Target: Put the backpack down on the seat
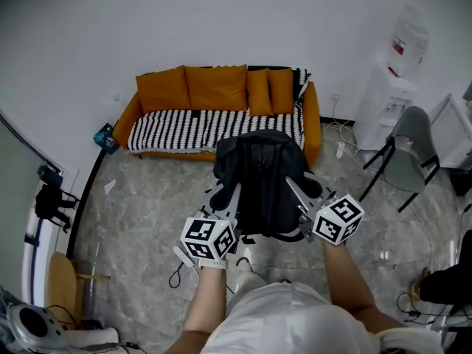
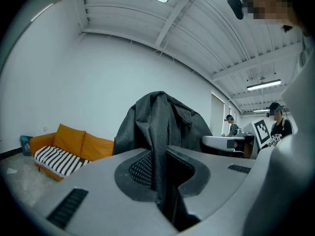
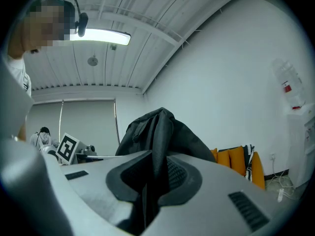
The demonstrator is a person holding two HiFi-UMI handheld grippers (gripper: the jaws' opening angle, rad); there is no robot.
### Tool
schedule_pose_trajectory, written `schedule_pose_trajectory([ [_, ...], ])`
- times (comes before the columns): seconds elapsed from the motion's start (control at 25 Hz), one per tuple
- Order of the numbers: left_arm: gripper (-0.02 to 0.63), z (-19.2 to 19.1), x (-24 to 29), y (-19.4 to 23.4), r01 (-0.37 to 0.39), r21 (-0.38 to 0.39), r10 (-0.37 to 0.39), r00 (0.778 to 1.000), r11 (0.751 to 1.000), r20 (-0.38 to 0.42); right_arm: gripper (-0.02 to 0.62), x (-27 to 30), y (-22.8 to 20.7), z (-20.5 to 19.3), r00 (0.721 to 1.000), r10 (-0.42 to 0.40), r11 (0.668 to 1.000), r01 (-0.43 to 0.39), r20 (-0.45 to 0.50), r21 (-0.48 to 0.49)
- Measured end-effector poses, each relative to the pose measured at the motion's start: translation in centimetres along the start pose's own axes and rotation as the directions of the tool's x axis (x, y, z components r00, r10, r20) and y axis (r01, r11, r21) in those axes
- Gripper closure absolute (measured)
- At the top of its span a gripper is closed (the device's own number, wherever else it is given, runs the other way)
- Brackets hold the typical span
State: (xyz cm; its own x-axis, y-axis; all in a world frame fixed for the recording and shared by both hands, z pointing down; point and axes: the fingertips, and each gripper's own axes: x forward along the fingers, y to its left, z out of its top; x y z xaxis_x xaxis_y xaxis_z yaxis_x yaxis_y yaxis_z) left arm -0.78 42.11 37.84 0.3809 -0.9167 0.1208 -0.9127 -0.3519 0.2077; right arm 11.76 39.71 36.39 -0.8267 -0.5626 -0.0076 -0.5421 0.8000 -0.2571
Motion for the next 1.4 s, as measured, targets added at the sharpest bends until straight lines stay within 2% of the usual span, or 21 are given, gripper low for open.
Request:
schedule_pose_trajectory([
  [0.32,0.551,2.4,1.9,8.4,-0.001,0.01,0.001,1.0,1.0,-0.005,0.548,9.0,-0.1,0.1,1.0,0.011,1.0,-0.011,-0.002,0.011],
  [0.64,0.551,2.3,2.7,13.4,0.021,0.018,-0.021,1.0,1.0,-0.007,0.548,13.8,0.0,-1.2,1.0,-0.004,1.0,0.004,0.005,0.005],
  [1.0,0.551,2.3,4.6,17.3,0.006,-0.002,-0.006,1.0,1.0,-0.013,0.548,18.1,-1.3,-2.1,1.0,0.015,1.0,-0.014,-0.025,0.023],
  [1.2,0.551,3.3,8.3,19.8,-0.013,-0.015,0.012,1.0,1.0,-0.021,0.548,21.7,-4.5,-1.3,0.999,0.038,0.999,-0.037,-0.032,0.038],
  [1.4,0.551,4.4,13.9,22.1,-0.022,-0.008,0.022,0.999,1.0,-0.036,0.548,25.5,-9.5,-0.4,0.998,0.059,0.996,-0.057,-0.03,0.068],
])
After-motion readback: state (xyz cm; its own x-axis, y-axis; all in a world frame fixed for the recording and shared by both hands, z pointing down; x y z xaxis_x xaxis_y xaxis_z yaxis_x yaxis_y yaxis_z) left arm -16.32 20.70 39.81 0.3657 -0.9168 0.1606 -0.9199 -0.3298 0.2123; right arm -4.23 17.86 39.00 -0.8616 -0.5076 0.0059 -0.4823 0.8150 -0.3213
